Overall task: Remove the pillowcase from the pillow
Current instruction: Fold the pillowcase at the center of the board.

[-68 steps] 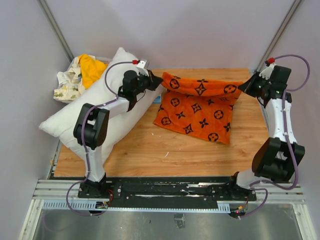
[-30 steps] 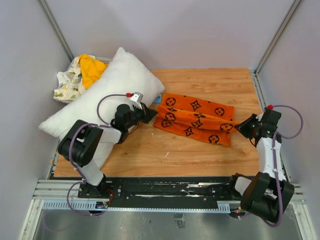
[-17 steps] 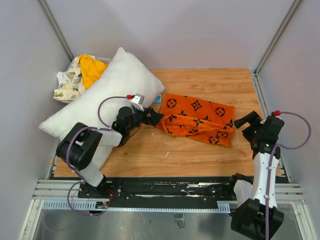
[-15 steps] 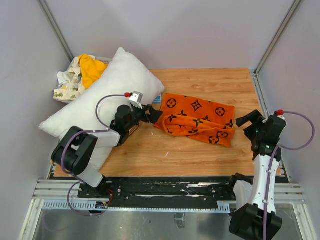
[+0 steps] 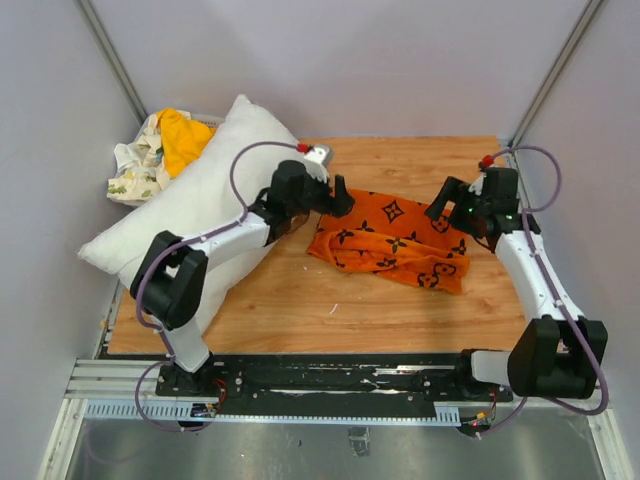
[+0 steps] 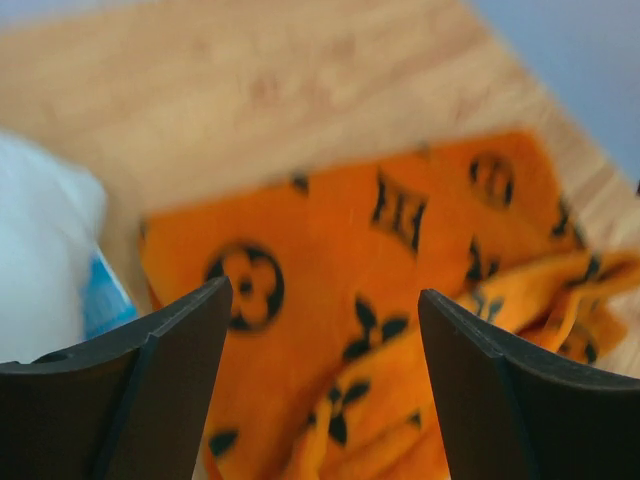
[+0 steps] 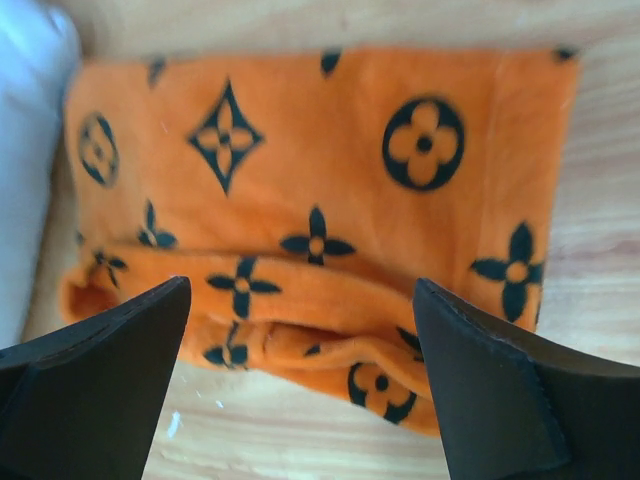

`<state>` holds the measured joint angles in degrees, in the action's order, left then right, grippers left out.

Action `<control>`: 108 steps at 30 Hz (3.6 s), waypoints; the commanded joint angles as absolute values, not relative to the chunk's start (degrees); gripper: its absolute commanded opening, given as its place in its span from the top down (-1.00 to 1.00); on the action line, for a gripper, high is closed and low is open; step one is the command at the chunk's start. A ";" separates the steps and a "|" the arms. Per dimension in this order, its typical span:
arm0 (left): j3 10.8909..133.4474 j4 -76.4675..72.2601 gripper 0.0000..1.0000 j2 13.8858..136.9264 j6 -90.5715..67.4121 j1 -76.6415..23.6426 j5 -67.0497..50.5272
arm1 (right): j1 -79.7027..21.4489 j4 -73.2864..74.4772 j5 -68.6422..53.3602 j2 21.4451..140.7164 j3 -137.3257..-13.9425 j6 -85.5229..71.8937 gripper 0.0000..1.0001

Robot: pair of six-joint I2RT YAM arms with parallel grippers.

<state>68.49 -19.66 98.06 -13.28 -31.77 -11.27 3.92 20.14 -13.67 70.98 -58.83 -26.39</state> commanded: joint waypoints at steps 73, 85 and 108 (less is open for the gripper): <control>41.85 -5.98 -0.74 85.38 -28.22 -27.07 -18.84 | -10.63 17.60 -28.46 83.73 -46.14 -19.68 0.18; 37.20 -18.28 -0.65 93.79 -36.79 -27.07 -29.92 | -10.45 22.78 -23.18 75.41 -47.88 -19.67 -0.55; 53.81 -6.80 0.83 95.86 -27.77 -27.03 -25.39 | -8.76 23.45 -22.87 74.01 -46.78 -18.56 -0.58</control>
